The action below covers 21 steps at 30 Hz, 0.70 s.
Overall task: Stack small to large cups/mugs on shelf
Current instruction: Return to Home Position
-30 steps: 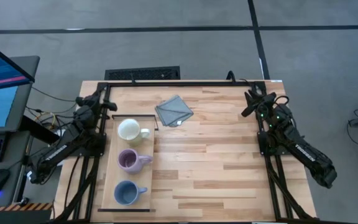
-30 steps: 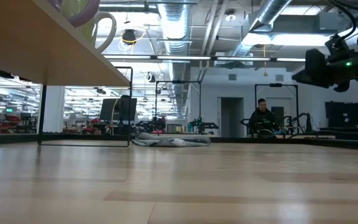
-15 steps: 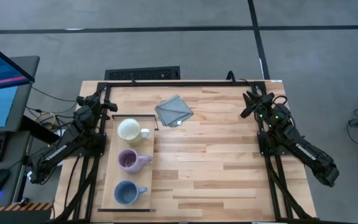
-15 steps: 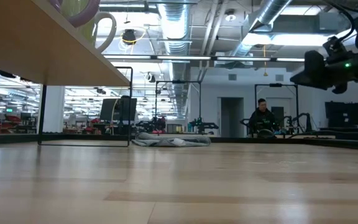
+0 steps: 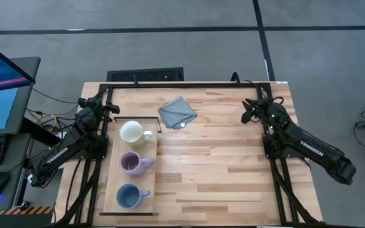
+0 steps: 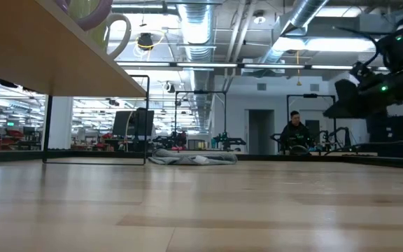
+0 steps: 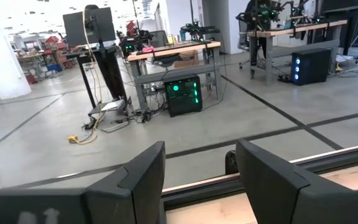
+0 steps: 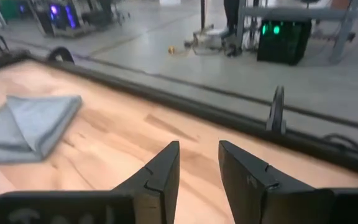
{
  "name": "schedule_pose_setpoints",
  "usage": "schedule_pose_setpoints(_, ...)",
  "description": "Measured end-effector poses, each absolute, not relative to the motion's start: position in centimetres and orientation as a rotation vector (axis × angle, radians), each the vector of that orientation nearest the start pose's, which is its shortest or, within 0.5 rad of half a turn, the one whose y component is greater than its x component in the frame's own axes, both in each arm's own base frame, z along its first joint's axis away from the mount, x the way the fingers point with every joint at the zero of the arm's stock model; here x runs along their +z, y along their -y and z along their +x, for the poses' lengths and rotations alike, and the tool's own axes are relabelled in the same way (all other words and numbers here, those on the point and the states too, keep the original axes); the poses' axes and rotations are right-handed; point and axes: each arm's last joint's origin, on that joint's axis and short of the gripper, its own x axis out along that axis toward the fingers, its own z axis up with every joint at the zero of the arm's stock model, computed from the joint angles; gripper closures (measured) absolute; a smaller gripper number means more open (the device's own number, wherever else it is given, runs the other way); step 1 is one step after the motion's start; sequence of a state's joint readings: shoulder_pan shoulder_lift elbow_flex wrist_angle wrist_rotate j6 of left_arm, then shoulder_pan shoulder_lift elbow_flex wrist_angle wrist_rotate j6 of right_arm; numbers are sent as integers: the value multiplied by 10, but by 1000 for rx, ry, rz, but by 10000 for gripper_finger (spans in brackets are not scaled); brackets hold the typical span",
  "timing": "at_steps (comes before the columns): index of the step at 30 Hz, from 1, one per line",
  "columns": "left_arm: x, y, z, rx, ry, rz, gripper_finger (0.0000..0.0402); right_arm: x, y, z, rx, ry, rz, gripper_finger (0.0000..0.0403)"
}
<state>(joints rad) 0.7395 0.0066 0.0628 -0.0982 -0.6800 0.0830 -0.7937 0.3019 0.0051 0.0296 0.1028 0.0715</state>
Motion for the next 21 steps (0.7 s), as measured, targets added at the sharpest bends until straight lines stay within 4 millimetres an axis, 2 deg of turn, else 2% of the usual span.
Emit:
schedule_pose_setpoints(10, 175, -72, 52, 1416, -106, 67, 212, 140, 84, 79, -905, -241, 186, 269)
schedule_pose_setpoints(16, 175, -72, 52, 1416, -106, 67, 212, 163, 87, 81, -897, -66, -16, 269)
schedule_pose_setpoints(21, 175, -72, 52, 1416, -106, 67, 212, 180, 86, 81, -897, 114, -76, 269)
